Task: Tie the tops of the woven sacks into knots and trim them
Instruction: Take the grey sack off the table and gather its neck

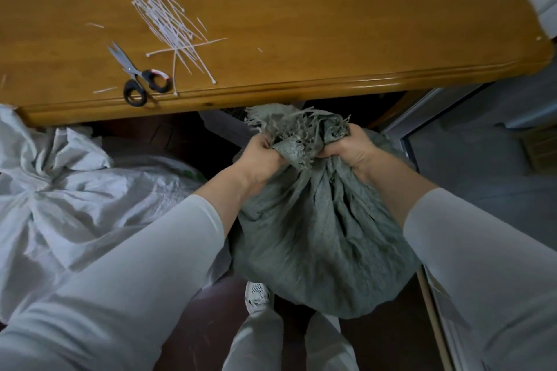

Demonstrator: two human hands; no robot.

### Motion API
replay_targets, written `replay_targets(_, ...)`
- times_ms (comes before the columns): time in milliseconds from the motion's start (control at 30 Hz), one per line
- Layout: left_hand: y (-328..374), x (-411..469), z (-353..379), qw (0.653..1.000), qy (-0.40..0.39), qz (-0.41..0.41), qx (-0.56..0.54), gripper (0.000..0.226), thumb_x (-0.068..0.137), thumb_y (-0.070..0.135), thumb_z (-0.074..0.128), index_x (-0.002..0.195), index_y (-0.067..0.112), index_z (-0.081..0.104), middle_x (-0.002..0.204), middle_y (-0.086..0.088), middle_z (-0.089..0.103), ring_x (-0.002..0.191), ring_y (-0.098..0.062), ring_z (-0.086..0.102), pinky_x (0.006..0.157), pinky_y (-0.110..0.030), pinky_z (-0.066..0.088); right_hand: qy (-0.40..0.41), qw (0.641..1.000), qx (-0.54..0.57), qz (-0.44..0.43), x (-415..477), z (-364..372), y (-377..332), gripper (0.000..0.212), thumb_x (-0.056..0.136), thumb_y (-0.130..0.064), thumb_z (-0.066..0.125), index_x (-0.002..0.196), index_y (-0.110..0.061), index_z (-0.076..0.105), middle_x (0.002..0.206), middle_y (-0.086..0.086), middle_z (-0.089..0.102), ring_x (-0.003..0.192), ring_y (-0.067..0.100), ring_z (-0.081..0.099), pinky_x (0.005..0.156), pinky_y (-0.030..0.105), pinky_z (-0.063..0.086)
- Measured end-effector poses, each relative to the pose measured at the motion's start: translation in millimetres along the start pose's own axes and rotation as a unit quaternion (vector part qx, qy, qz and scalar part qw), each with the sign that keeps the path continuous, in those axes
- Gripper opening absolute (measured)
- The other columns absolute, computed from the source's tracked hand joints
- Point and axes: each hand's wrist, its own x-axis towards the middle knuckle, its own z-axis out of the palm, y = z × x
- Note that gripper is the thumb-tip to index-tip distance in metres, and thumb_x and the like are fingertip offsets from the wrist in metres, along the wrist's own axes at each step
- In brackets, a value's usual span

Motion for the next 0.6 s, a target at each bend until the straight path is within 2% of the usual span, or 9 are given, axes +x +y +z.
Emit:
replay_targets(100,-7.1,5.3,-2.2,0.999,0.026,-0.022,-0.026,0.053,0.083,0.004,0.069,0.133,0.007,0.049,0.125,-0.008,0.061,0.113,-0.025,0.059,0.100,-0.044,0.047,0.052,0.994,0.093,-0.004,-6.9,1.3,5.2,0.031,0.069,0.016,0.068,0.087,-0.009,0.065,0.082,0.008,0.069,0.075,0.022,0.067,0.076,0.038,0.055)
replay_targets(200,-11.6,0.5,1.6,0.997,0.036,-0.065,0.005,0.040,0.085,0.032,0.068,0.118,0.011,0.061,0.120,-0.005,0.064,0.110,-0.024,0.061,0.103,-0.042,0.046,0.087,0.982,0.165,0.014,-11.7,-3.6,10.0,0.039,0.066,0.009,0.073,0.103,0.001,0.066,0.092,0.015,0.071,0.082,0.029,0.070,0.079,0.042,0.056)
replay_targets(300,-20.7,-4.4,8.1,0.994,-0.042,-0.097,-0.014,0.043,0.087,0.038,0.062,0.124,0.017,0.057,0.127,-0.006,0.061,0.116,-0.024,0.058,0.106,-0.040,0.042,0.115,0.968,0.218,0.043,-10.5,-3.5,14.8,0.079,0.044,-0.011,0.090,0.117,0.000,0.060,0.105,0.018,0.070,0.094,0.034,0.069,0.086,0.051,0.054)
replay_targets(367,-29.1,-7.2,14.0,0.990,-0.117,-0.079,0.016,0.066,0.072,0.035,0.070,0.132,0.015,0.051,0.131,-0.007,0.058,0.118,-0.024,0.056,0.102,-0.036,0.044,0.144,0.962,0.223,0.069,2.7,-5.4,23.7,0.114,0.021,-0.027,0.096,0.125,-0.008,0.055,0.112,0.014,0.069,0.097,0.034,0.068,0.087,0.055,0.052)
replay_targets(400,-33.2,-8.3,17.1,0.984,-0.145,-0.065,0.078,0.085,0.065,0.036,0.075,0.140,0.013,0.041,0.137,-0.003,0.052,0.123,-0.021,0.050,0.103,-0.034,0.042,0.146,0.961,0.217,0.090,7.3,-6.1,26.2,0.120,0.017,-0.033,0.096,0.127,-0.011,0.053,0.113,0.013,0.068,0.098,0.034,0.068,0.086,0.056,0.052)
replay_targets(433,-38.1,-8.7,21.4,0.976,-0.159,-0.052,0.142,0.103,0.061,0.038,0.081,0.146,0.014,0.027,0.143,0.002,0.042,0.130,-0.016,0.041,0.108,-0.031,0.035,0.145,0.960,0.210,0.114,7.5,-4.6,24.0,0.116,0.020,-0.035,0.096,0.126,-0.012,0.054,0.112,0.013,0.068,0.096,0.035,0.068,0.083,0.056,0.052)
replay_targets(533,-44.4,-4.6,37.7,0.952,-0.148,-0.027,0.267,0.149,0.036,0.066,0.085,0.149,0.020,0.001,0.149,0.008,0.021,0.139,-0.011,0.022,0.117,-0.030,0.022,0.144,0.955,0.209,0.154,3.4,2.9,9.3,0.056,0.062,-0.030,0.083,0.109,-0.005,0.067,0.100,0.018,0.071,0.087,0.033,0.070,0.071,0.047,0.058)
replay_targets(567,-44.2,-4.0,44.8,0.943,-0.145,-0.037,0.296,0.162,0.021,0.076,0.080,0.149,0.020,-0.003,0.153,0.004,0.018,0.143,-0.016,0.019,0.118,-0.035,0.023,0.148,0.951,0.213,0.170,6.3,4.9,8.7,0.056,0.060,-0.031,0.083,0.107,-0.005,0.068,0.099,0.018,0.072,0.086,0.034,0.070,0.072,0.047,0.058)
replay_targets(600,-42.8,-2.8,53.6,0.941,-0.137,-0.052,0.305,0.169,0.015,0.079,0.077,0.149,0.019,-0.006,0.155,0.001,0.014,0.145,-0.021,0.015,0.119,-0.037,0.021,0.152,0.948,0.214,0.178,11.1,5.2,11.7,0.070,0.046,-0.035,0.086,0.107,-0.006,0.069,0.098,0.018,0.072,0.085,0.034,0.070,0.075,0.051,0.057)
